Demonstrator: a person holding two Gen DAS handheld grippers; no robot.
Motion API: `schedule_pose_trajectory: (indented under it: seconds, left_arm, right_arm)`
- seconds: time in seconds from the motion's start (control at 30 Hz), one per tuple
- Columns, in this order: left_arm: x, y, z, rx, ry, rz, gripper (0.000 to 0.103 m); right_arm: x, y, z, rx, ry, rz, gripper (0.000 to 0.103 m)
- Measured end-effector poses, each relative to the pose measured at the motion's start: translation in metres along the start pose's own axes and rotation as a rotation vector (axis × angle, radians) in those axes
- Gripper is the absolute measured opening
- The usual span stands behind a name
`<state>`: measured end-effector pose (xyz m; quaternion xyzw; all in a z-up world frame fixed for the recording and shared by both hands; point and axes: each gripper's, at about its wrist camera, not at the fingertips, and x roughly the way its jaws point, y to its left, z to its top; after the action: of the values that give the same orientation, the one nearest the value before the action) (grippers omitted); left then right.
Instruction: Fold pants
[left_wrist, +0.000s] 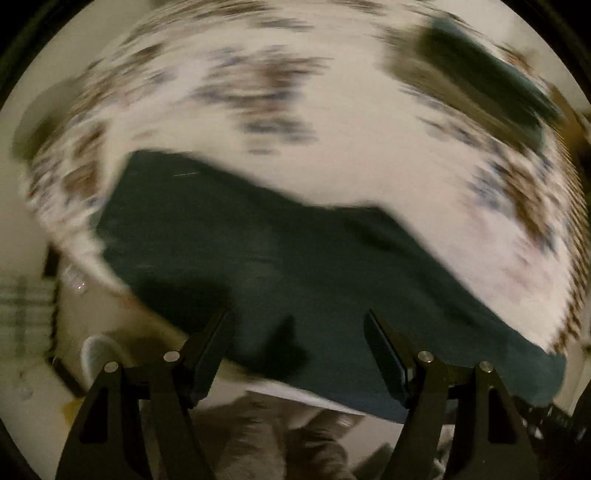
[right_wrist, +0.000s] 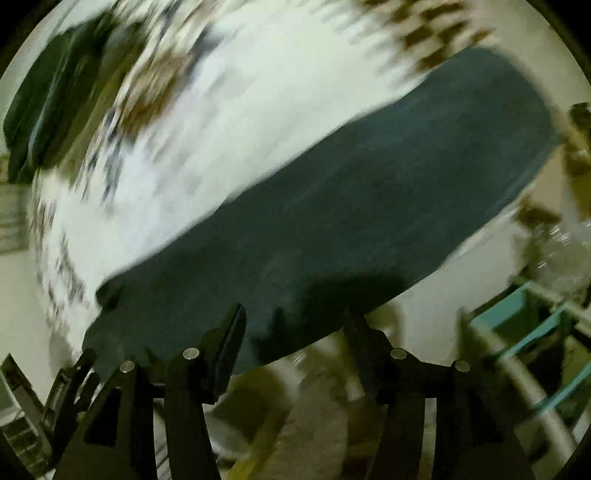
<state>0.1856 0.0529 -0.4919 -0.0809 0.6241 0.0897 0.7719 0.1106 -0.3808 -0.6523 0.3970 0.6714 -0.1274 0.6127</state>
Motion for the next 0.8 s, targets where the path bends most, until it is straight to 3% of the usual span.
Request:
schedule_pose_trajectory:
  seconds: [0.13, 0.27, 0.37, 0.43, 0.47, 0.53, 0.57, 0.67, 0.73, 0.8]
  left_arm:
    - [0.024, 0.086, 0.014, -0.132, 0.023, 0.08, 0.072]
    - [0.054, 0.141, 0.025, -0.278, 0.069, 0.068, 0.072]
    - [0.078, 0.167, 0.031, -0.37, 0.093, 0.031, 0.072]
    - [0.095, 0.18, 0.033, -0.418, 0.106, -0.012, 0.065]
    - [0.098, 0.184, 0.032, -0.438, 0.101, -0.023, 0.053]
    - [0.097, 0.189, 0.028, -0.438, 0.081, -0.039, 0.041]
    - [0.093, 0.189, 0.025, -0.417, 0.068, -0.039, 0.038]
    - [0.081, 0.192, 0.016, -0.374, 0.063, -0.046, 0.038]
    - [0.073, 0.198, 0.01, -0.38, 0.097, -0.06, 0.039]
    - [0.061, 0.202, 0.01, -0.388, 0.11, -0.064, 0.038]
  right_arm:
    - [0.051, 0.034, -0.03, 0.062, 0.077, 0.036, 0.058]
    - [0.089, 0.032, -0.045, 0.203, 0.089, 0.063, 0.056]
    - [0.101, 0.024, -0.048, 0.24, 0.061, 0.013, 0.023]
    - [0.104, 0.023, -0.054, 0.232, 0.05, -0.008, 0.016]
    - [0.103, 0.027, -0.055, 0.207, 0.045, -0.025, 0.015]
    - [0.101, 0.04, -0.055, 0.12, 0.059, -0.096, 0.015]
    - [0.1, 0.059, -0.055, 0.021, 0.092, -0.177, 0.015]
    - [0.086, 0.107, -0.057, -0.167, 0.128, -0.309, 0.025]
    - [0.072, 0.136, -0.06, -0.228, 0.144, -0.265, 0.044]
    - [0.062, 0.174, -0.062, -0.274, 0.16, -0.135, 0.051]
